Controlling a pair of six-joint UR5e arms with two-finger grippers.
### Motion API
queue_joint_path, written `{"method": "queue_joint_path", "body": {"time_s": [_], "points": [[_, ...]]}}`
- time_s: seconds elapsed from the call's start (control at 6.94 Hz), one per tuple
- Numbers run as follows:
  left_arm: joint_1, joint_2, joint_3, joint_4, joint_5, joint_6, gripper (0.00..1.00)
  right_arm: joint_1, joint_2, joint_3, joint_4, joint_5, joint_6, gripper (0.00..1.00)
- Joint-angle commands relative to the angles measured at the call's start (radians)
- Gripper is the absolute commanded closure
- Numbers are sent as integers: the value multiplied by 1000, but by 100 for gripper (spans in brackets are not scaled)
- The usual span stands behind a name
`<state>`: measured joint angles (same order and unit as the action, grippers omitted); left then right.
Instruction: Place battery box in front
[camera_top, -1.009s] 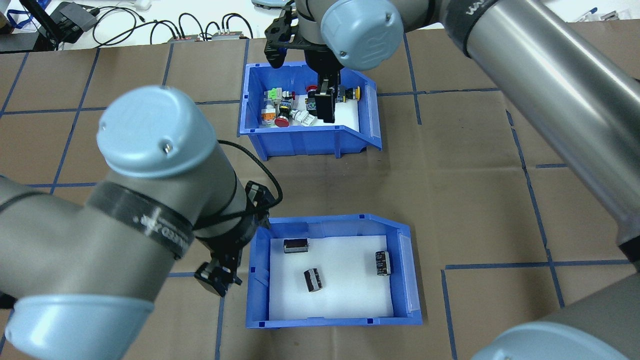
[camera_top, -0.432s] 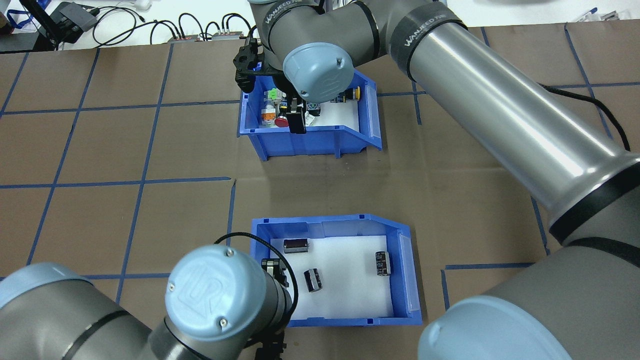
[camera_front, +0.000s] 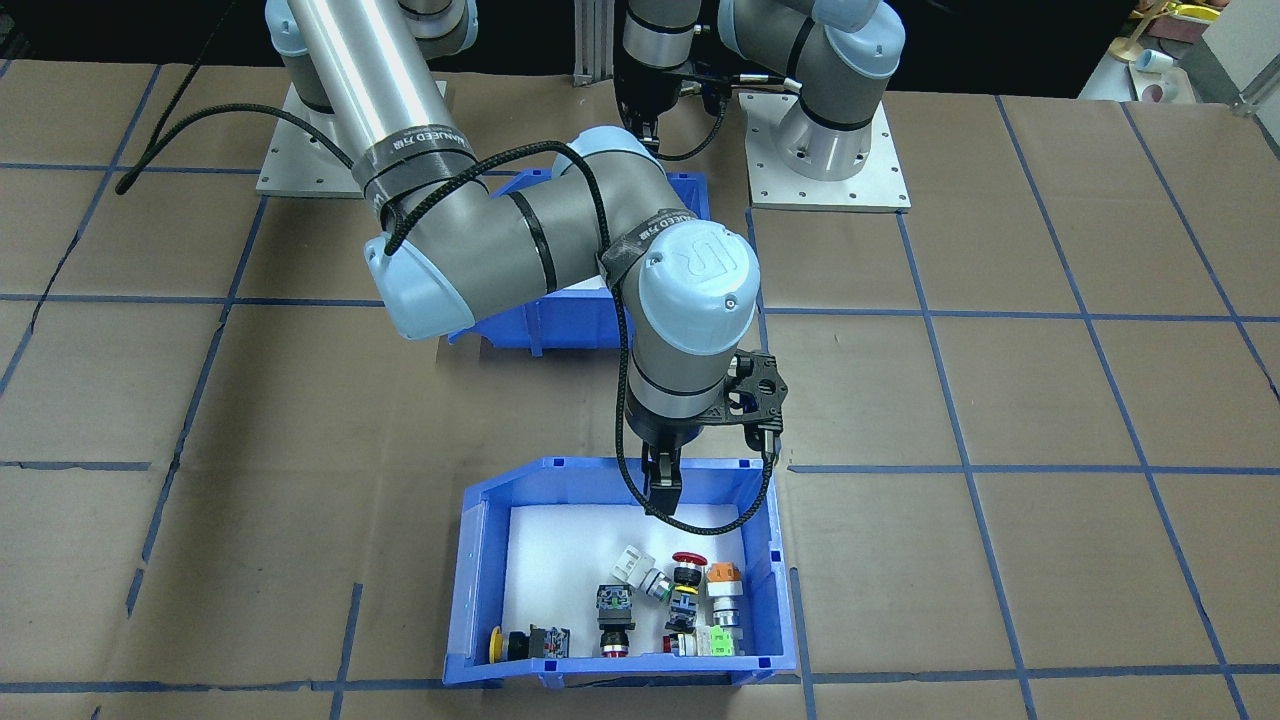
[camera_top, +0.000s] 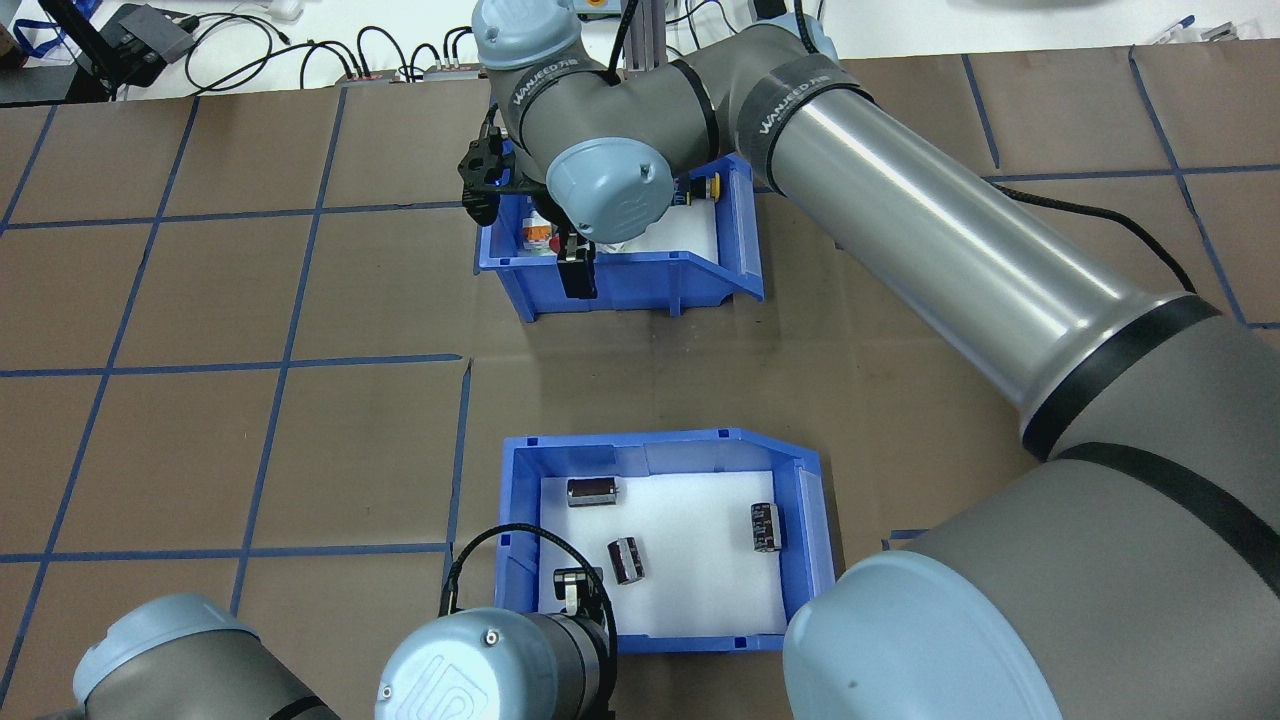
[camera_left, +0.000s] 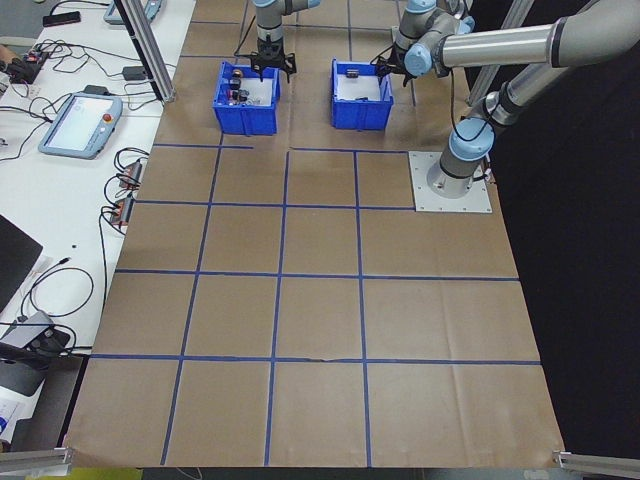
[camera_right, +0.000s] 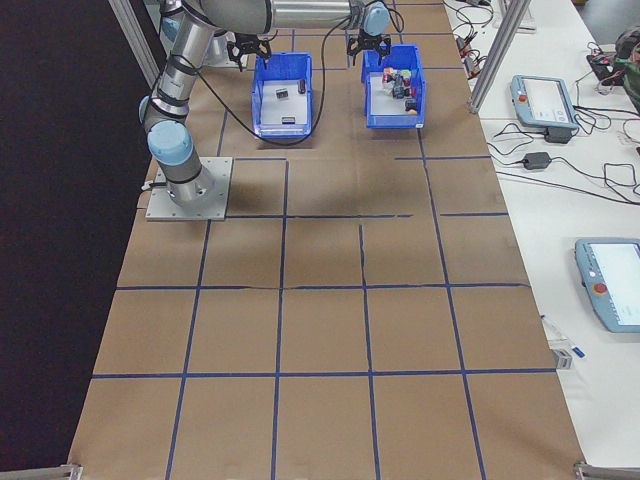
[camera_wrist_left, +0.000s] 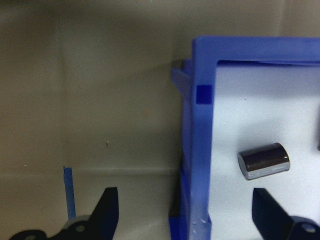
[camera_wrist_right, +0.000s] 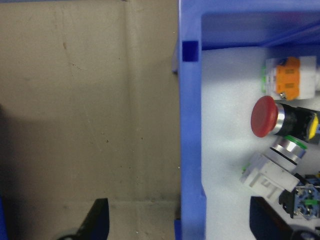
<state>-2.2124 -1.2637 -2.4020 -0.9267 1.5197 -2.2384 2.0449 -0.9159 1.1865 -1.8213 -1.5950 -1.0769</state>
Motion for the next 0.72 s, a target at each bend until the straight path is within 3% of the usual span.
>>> {"method": "queue_joint_path", "body": {"time_s": [0.0, 0.14, 0.43, 0.58], "points": [[-4, -55, -9, 34, -24, -29, 6, 8, 43, 4, -3, -14, 21, 0], [-4, -98, -9, 93, -24, -33, 6, 8, 43, 2, -16, -13, 22, 7], [-6, -150, -9, 127, -19, -29, 7, 8, 43, -2, -33, -13, 15, 57], [-6, -183, -9, 127, -21, -30, 12, 6, 37, -4, -33, -14, 18, 78]]}}
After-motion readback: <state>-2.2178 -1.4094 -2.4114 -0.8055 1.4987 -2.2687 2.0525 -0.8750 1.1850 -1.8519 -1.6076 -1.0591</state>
